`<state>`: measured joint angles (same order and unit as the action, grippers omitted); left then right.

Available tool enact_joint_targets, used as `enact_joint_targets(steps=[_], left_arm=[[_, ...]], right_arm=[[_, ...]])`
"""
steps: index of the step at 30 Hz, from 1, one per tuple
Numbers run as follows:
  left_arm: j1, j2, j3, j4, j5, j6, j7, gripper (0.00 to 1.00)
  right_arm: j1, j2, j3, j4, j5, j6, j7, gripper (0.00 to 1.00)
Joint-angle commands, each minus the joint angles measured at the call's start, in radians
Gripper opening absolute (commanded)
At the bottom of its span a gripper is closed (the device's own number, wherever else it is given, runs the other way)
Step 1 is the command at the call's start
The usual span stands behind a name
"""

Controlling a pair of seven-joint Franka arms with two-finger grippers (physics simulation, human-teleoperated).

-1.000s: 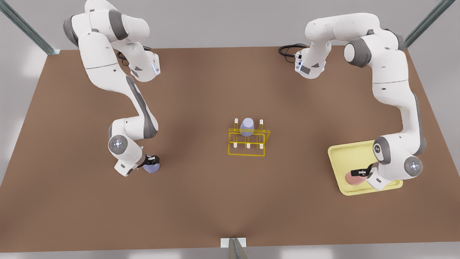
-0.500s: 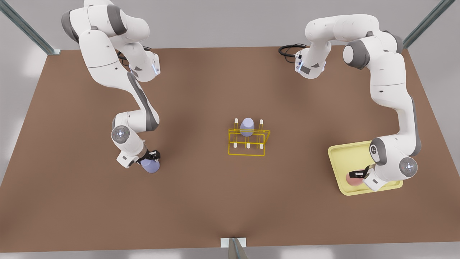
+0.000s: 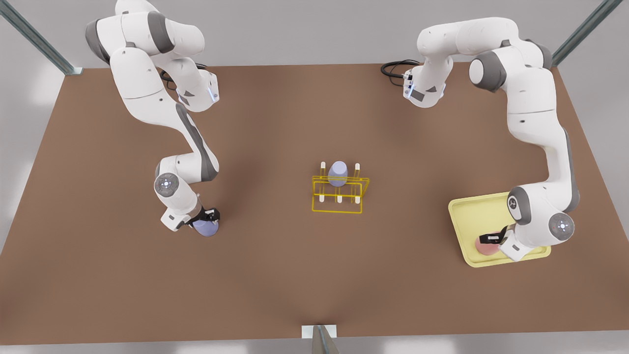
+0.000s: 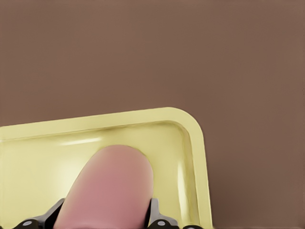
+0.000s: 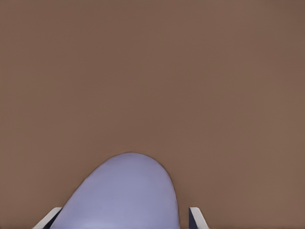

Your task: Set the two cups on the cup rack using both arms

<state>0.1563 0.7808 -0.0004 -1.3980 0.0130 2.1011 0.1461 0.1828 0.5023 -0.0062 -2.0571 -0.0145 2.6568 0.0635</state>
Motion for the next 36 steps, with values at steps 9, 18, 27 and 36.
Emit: enact_joint_targets(steps=[9, 18, 27, 36], left_arm=[[-0.050, -0.083, -0.168, 0.037, -0.007, -0.263, -0.488, 0.79], [-0.202, -0.089, -0.348, 0.089, -0.005, -0.276, -1.066, 0.78], [-0.245, -0.129, -0.497, 0.060, -0.010, -0.286, -1.154, 0.78], [-0.271, -0.158, -0.498, -0.038, -0.005, -0.294, -1.155, 0.79]], right_arm=[[-0.005, -0.008, 0.000, 0.008, 0.001, 0.015, -0.011, 0.81], [-0.006, -0.090, 0.106, 0.011, 0.064, 0.018, -0.005, 0.81], [0.066, -0.080, 0.224, 0.202, 0.355, -0.109, 0.009, 0.82], [0.170, 0.015, 0.222, 0.532, 0.306, -0.334, 0.321, 0.81]])
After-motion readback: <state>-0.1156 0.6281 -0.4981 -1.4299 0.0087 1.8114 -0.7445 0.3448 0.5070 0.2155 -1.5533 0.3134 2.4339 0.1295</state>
